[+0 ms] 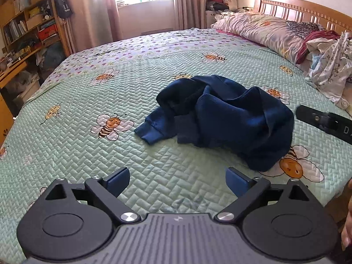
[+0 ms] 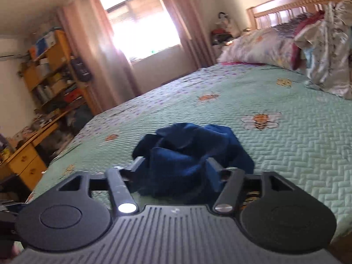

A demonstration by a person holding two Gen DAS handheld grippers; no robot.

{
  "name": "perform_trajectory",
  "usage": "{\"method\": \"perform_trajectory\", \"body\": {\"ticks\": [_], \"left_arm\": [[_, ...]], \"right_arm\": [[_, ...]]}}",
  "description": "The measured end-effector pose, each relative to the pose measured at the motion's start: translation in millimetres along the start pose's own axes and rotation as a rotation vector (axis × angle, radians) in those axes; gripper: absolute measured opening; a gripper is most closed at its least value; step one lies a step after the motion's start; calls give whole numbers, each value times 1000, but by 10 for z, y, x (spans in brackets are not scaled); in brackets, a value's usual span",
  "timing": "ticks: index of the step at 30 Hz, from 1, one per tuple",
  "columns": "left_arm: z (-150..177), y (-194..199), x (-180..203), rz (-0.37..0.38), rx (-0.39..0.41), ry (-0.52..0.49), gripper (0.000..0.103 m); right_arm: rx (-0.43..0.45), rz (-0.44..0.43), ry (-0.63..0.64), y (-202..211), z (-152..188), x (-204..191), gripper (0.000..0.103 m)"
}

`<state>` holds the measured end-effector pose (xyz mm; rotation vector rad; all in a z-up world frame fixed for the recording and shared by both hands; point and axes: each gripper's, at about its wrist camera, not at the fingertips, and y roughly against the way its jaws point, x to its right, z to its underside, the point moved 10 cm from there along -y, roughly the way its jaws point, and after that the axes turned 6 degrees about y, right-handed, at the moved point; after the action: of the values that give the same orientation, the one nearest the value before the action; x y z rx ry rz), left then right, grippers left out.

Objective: Fold clothes

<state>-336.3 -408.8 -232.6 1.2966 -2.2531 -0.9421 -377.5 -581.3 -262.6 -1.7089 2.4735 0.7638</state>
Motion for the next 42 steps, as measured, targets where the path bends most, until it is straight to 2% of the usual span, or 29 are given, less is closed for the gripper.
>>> {"method": "perform_trajectory", "body": {"ticks": [6, 16, 24, 42], "left_arm": [[17, 211, 32, -16, 21, -26, 95], [-173, 554, -2, -38, 89, -26, 96], [-323, 843, 45, -8, 150, -17, 99], [-433, 994, 98, -13, 185, -25, 99]], "right_arm": [[-7, -15, 21, 72, 50, -152, 68], [-18, -41, 48, 94, 94, -374, 69], [-31, -44, 43, 75, 123, -393, 70], [-63, -40, 19, 41, 206, -364, 71]]}}
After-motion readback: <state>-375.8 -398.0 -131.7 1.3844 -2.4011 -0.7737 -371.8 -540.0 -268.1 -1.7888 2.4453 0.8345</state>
